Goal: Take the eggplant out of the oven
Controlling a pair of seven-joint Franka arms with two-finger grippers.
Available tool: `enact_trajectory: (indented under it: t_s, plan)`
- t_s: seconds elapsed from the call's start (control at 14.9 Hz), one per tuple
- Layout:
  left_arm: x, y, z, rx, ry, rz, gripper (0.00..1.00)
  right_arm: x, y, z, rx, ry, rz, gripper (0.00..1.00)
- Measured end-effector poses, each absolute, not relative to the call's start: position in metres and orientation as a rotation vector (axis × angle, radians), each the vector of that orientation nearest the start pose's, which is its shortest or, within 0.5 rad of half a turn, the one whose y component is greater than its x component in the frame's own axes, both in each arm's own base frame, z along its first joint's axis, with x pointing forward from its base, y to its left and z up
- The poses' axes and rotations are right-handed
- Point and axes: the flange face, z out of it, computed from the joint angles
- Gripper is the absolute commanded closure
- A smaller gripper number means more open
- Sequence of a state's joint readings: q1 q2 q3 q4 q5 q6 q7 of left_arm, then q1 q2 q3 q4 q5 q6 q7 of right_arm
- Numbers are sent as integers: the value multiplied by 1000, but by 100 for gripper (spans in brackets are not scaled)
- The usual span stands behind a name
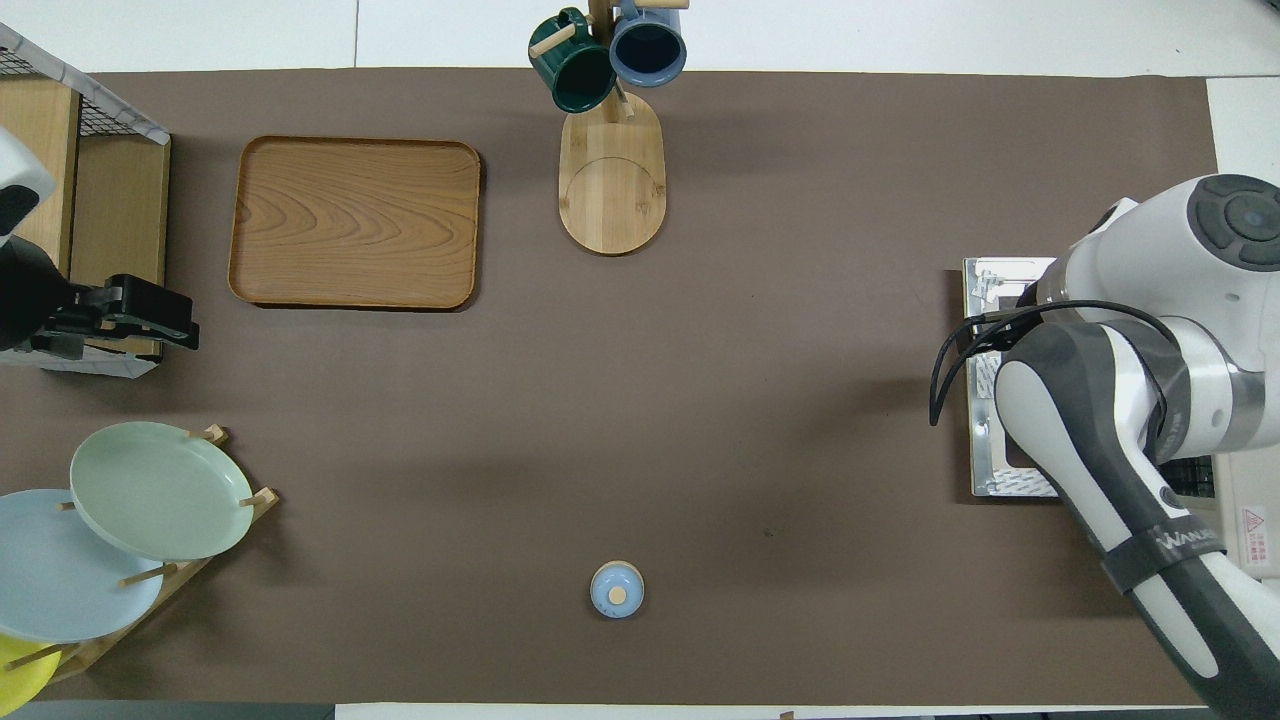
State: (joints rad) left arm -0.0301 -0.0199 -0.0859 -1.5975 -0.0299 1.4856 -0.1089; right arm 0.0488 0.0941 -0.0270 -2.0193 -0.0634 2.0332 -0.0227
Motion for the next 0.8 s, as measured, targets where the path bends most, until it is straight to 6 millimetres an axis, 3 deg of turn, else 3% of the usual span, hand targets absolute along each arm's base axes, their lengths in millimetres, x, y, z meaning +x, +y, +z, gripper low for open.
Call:
enact_trajectory:
  t_s: [0.33,0.54,0.67,0.74,0.8]
  plan:
    - [534,-66,616,-3156,13,150,0,557,-22,390,-3188,-116,159,24]
    - [534,-66,616,-3156,13,150,0,550,-26,374,-3187,-132,139,40]
    - [534,-66,616,-3156,13,150,0,544,-32,366,-3184,-148,134,58]
    - [534,-66,616,-3156,13,150,0,541,-34,364,-3182,-164,137,83]
    - [534,-66,616,-3156,13,150,0,539,-37,364,-3180,-187,138,100]
